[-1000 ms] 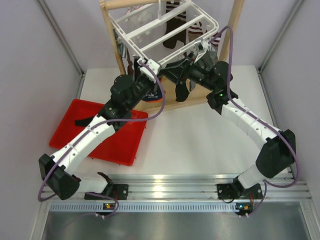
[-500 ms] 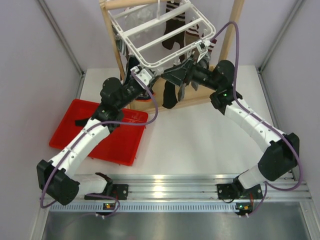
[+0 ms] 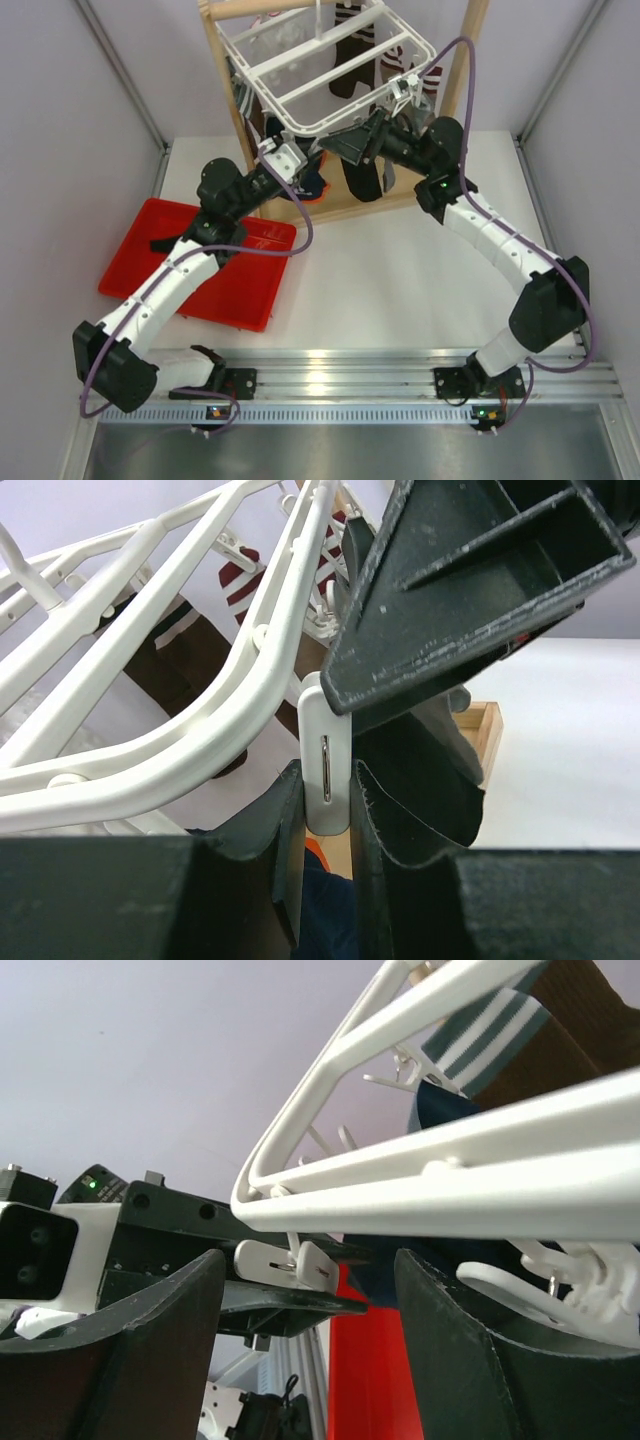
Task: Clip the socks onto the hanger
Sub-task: Open the clamp at the hanger.
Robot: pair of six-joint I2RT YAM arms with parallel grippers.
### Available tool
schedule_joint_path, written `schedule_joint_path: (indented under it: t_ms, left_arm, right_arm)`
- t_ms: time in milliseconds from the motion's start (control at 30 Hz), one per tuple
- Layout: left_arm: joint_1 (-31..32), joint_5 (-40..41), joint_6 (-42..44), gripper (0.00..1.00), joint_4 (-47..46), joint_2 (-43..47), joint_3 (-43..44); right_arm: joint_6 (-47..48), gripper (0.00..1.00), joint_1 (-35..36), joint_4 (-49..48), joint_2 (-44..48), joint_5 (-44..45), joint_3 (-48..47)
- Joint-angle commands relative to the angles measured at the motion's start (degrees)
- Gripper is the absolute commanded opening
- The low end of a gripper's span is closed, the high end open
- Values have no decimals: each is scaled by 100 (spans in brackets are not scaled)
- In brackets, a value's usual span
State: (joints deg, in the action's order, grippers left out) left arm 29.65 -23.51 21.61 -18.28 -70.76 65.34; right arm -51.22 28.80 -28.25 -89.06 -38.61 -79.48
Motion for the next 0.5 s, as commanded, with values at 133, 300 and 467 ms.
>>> schedule_joint_path:
  t_ms: [133,300,467]
  left_arm:
    - [58,-453,256,0,386,177,259]
    - [85,-348,336,0,703,142,435]
    - [102,-321,370,0,852,150,497]
  right_arm:
    - [261,66,73,-471,55,29,-410]
    - [779,60,144,-164,134,125,-410]
    - [1202,58,205,135,187,275,-437]
